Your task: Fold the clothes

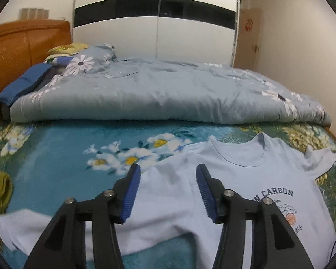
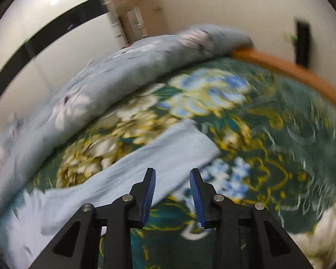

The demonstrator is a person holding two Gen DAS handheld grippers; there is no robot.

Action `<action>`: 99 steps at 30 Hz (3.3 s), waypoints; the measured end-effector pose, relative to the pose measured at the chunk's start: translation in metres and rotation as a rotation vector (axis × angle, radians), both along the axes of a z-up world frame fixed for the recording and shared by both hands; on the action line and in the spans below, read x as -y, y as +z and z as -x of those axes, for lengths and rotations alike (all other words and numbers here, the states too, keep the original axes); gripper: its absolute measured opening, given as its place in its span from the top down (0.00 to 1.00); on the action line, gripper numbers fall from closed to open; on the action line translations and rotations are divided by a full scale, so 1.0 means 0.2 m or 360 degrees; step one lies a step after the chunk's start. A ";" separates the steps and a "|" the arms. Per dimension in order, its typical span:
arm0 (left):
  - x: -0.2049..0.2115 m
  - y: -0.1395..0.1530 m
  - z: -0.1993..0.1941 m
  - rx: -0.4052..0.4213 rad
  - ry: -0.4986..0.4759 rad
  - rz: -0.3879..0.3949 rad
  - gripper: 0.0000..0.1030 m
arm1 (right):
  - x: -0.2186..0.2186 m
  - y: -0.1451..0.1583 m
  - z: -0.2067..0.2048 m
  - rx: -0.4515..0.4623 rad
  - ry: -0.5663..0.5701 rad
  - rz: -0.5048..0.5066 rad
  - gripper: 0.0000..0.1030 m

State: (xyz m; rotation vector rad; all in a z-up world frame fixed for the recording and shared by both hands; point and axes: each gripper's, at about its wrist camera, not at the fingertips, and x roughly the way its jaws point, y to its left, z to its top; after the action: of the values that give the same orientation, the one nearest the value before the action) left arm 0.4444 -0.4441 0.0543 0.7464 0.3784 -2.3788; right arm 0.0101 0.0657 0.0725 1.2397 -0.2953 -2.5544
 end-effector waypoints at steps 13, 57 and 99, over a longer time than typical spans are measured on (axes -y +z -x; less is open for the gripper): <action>0.03 -0.14 -0.07 0.0014 0.0048 -0.0096 0.45 | 0.11 -0.17 0.06 0.0070 -0.0139 0.0165 0.96; 0.48 -0.28 -0.46 -0.0359 0.0337 -0.0646 0.45 | 2.25 -0.16 -1.85 -0.0453 0.1914 -0.0394 0.90; 0.25 -0.12 -0.61 -0.0232 0.0389 -0.0446 0.40 | 1.20 0.02 -0.86 -0.0311 0.0972 0.0018 0.70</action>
State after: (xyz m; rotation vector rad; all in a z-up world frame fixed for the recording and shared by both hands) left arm 0.5663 -0.4933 0.0312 0.6098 0.8292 -2.1777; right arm 0.1824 -0.1740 0.0759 0.8866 0.1027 -2.1071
